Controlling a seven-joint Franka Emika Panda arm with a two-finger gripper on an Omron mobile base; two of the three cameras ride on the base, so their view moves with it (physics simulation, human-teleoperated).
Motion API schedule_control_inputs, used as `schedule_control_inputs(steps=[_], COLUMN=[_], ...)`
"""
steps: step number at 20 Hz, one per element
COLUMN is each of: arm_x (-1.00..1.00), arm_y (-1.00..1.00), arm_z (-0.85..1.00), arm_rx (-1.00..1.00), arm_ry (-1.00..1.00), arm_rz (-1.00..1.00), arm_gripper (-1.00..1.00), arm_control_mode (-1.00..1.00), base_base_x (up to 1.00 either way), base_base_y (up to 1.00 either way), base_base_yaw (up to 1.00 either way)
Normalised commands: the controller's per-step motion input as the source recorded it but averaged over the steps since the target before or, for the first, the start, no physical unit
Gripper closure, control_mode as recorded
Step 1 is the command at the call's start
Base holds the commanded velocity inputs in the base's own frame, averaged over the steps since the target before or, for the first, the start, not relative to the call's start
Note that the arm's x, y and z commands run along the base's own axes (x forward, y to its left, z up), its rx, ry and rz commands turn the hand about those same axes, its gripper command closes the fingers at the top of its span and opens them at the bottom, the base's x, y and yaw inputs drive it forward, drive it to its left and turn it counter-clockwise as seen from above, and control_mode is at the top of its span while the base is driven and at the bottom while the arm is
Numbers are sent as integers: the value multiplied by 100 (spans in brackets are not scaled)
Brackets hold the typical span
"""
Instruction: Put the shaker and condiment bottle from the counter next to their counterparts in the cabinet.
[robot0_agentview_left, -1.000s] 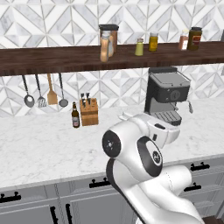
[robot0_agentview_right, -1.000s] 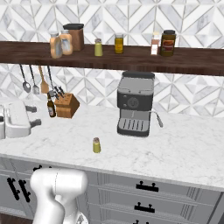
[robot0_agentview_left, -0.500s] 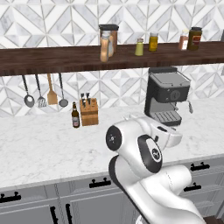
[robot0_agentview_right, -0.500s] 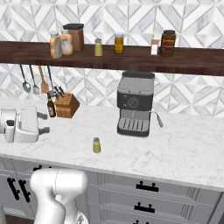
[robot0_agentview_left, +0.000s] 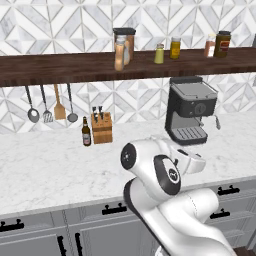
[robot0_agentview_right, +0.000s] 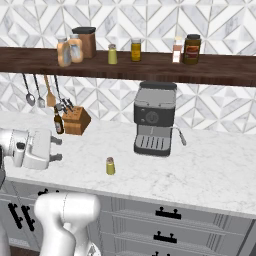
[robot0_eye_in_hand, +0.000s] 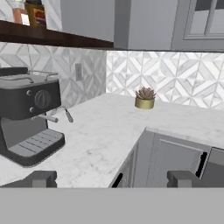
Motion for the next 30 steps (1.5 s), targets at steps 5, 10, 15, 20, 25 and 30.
schedule_control_inputs(steps=[5, 10, 15, 20, 25, 30], arm_x=[6, 16, 11, 18, 32, 33], arm_y=[-12, -17, -13, -15, -6, -1], arm_z=[-44, -42, -38, -29, -27, -32], arm_rx=[0, 0, 0, 0, 0, 0], arm_ry=[0, 0, 0, 0, 0, 0], arm_rz=[0, -1, -1, -2, -3, -2], arm_gripper=[-100, -100, -100, -100, -100, -100], arm_control_mode=[-100, -100, -100, -100, -100, -100], base_base_x=[0, 0, 0, 0, 0, 0], base_base_y=[0, 0, 0, 0, 0, 0], base_base_yaw=[0, 0, 0, 0, 0, 0])
